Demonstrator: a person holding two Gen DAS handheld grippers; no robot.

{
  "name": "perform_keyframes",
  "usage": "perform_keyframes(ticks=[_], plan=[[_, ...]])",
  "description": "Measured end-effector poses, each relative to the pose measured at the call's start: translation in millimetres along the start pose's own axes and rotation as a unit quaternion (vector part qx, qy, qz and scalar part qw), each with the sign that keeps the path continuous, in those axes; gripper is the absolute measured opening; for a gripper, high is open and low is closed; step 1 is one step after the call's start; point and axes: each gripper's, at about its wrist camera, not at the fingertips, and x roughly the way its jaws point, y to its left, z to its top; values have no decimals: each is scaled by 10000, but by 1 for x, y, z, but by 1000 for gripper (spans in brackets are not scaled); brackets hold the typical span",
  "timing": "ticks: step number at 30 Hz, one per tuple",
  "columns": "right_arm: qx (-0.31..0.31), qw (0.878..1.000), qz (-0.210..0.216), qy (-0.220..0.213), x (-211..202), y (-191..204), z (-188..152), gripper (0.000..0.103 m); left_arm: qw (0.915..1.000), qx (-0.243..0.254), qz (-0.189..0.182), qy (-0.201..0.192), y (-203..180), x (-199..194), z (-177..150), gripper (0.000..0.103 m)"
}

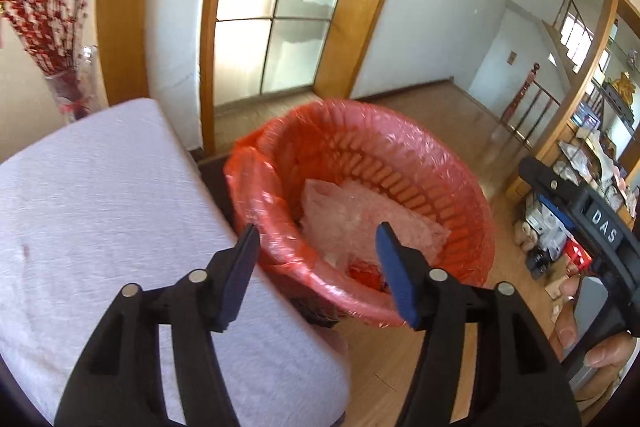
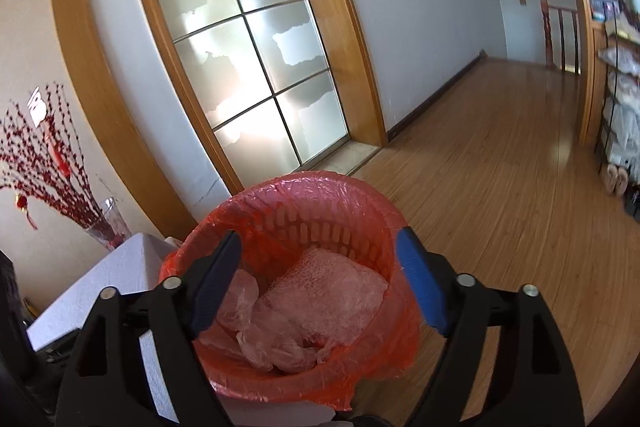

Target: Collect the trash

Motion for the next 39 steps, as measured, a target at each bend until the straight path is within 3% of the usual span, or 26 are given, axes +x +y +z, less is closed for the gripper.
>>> perform_keyframes(ticks=[7, 12, 17, 23, 39], plan=[[-774, 9967, -64, -232, -36, 36, -16, 101, 9966, -194, 535, -602, 22, -70, -21, 72], [-1265, 9914, 32, -326, -60, 58, -31, 101, 9905, -342, 968, -913, 38, -116, -41, 83], [-1584, 9850, -38, -688, -85, 70, -46, 101, 9839, -460, 1304, -1133, 51, -152, -59, 87], [-1719, 9816, 45, -834, -107, 82, -59, 101, 9713, -447, 1794, -1497, 51, -189, -77, 93], [-1982, 9757, 168, -916, -143, 87, -92, 101, 9525, -287, 2441, -1799, 38, -230, -119, 94]])
